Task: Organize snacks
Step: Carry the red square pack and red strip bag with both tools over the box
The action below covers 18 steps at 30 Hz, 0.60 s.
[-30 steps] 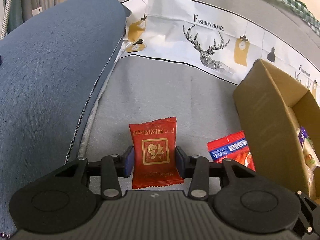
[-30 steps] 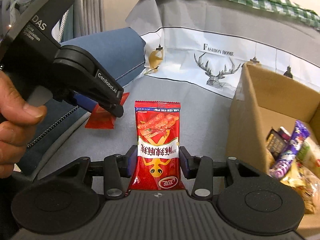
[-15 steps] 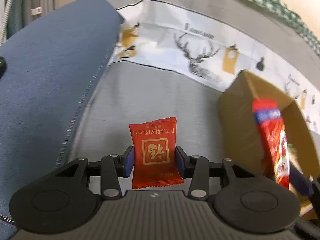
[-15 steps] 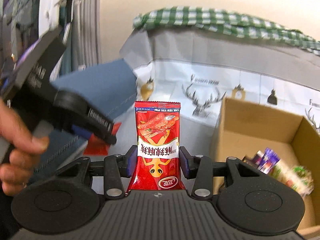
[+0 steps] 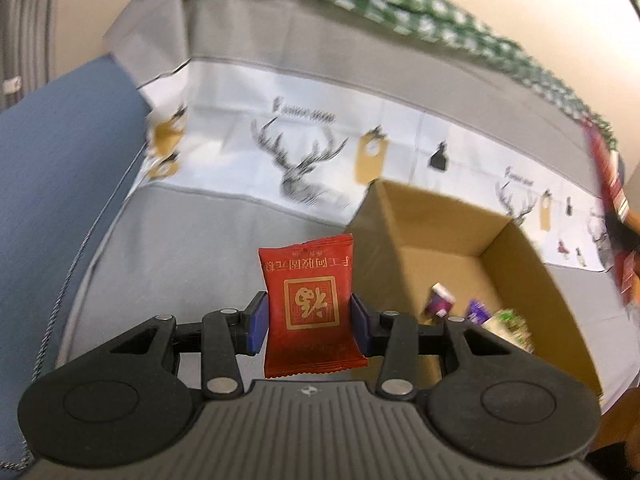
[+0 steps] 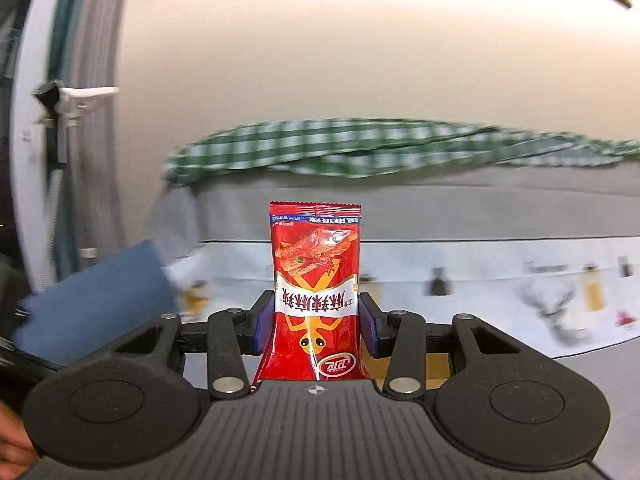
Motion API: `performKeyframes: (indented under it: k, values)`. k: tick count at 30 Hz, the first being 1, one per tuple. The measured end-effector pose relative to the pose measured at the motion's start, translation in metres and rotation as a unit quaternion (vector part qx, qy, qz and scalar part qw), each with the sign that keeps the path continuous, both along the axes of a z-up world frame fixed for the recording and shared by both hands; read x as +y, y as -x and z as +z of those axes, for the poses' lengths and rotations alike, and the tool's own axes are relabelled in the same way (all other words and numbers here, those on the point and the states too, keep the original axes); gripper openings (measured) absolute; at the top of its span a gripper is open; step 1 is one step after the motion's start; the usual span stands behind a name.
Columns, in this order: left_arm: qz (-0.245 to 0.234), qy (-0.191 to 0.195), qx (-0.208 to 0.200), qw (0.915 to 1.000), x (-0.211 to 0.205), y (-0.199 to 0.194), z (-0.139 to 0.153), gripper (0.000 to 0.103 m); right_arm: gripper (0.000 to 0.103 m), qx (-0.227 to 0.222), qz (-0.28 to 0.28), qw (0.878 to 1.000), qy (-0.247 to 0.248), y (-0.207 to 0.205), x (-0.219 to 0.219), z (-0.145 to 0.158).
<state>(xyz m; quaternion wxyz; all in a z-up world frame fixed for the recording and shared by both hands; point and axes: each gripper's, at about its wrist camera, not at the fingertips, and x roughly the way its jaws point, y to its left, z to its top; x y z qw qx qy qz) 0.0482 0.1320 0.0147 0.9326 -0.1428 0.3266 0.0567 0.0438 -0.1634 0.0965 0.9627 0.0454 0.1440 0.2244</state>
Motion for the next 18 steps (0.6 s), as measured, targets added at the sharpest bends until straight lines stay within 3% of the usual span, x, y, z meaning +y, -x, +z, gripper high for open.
performKeyframes:
  k: [5, 8, 14, 18]
  values:
    - [-0.027, -0.014, -0.050, 0.9983, -0.033, -0.009, 0.009, 0.047, 0.044, 0.068, -0.058, 0.996, -0.005, -0.022, -0.036, -0.036]
    - [-0.049, -0.017, -0.078, 0.9955, -0.052, -0.015, 0.010, 0.047, 0.044, 0.053, -0.064, 0.997, 0.007, -0.026, -0.042, -0.039]
    - [-0.091, -0.064, -0.143, 0.9834, -0.090, -0.018, -0.005, 0.047, 0.044, 0.053, -0.071, 0.995, 0.033, -0.033, -0.051, -0.049]
    - [-0.104, -0.039, -0.143, 0.9835, -0.097, -0.032, -0.009, 0.047, 0.044, 0.065, -0.085, 0.994, 0.032, -0.032, -0.067, -0.056]
